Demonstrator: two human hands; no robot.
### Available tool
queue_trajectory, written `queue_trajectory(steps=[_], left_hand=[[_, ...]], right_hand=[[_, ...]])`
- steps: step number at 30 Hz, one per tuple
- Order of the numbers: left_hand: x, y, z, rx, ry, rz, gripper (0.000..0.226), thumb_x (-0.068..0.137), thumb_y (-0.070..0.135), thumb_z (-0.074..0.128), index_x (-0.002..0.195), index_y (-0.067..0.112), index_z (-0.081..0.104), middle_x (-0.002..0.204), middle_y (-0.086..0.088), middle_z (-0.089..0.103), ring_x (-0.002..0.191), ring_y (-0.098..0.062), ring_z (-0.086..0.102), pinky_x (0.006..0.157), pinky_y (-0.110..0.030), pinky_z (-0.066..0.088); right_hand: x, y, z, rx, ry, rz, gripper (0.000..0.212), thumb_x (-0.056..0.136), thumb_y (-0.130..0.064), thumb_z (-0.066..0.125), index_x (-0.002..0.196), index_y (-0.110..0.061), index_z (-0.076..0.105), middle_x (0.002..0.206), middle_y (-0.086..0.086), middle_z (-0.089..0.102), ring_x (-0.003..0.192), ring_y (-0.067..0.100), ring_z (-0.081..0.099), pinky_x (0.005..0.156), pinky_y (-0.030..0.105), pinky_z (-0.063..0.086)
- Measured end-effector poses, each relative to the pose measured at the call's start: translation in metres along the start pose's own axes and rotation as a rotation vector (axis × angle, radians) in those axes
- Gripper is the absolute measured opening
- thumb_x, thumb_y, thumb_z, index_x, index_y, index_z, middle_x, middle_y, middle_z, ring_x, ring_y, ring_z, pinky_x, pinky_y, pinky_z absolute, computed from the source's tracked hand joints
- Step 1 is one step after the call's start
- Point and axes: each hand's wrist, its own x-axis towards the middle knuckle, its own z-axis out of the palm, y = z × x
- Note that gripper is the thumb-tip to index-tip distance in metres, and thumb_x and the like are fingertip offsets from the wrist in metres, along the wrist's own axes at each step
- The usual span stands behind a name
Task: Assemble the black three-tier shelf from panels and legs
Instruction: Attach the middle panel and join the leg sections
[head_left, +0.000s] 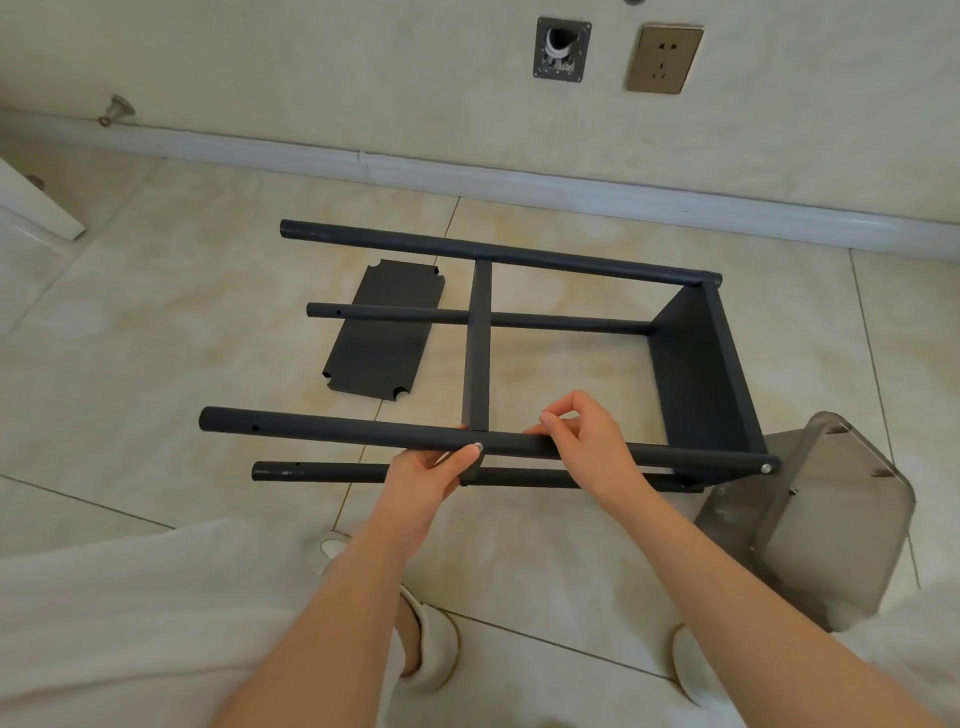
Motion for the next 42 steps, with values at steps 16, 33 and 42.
queue_trajectory(steps=[16, 33, 42], left_hand=[[0.003, -0.017, 0.009, -0.052, 0.082, -0.109, 0.013, 0.087, 0.021, 0.077, 0.1, 0.019, 0.073, 0.095, 0.006, 0.078, 0.104, -0.012, 0.067, 0.086, -0.029, 0.055], [-0.004, -0.007, 0.016, 1.141, 0.352, 0.211, 0.046, 0.085, 0.064, 0.063, 0.062, 0.028, 0.048, 0.051, 0.01, 0.052, 0.047, -0.003, 0.053, 0.052, -0.022, 0.04], [0.014, -0.004, -0.005, 1.367, 0.231, 0.799, 0.066, 0.079, 0.052, 0.079, 0.133, 0.02, 0.06, 0.136, -0.007, 0.058, 0.129, -0.031, 0.052, 0.111, -0.049, 0.039]], right_hand=[[0.009, 0.019, 0.007, -0.015, -0.007, 0.007, 0.009, 0.095, -0.025, 0.062, 0.087, -0.025, 0.058, 0.075, -0.021, 0.073, 0.078, -0.007, 0.067, 0.068, 0.014, 0.046], [0.008, 0.021, 0.005, -0.049, -0.061, 0.028, 0.007, 0.096, -0.021, 0.062, 0.09, -0.019, 0.059, 0.083, -0.009, 0.074, 0.082, 0.003, 0.069, 0.072, 0.019, 0.05], [0.01, 0.021, 0.001, -0.058, -0.079, 0.037, 0.01, 0.095, -0.02, 0.063, 0.087, -0.019, 0.057, 0.084, -0.008, 0.075, 0.083, 0.004, 0.068, 0.071, 0.016, 0.048]])
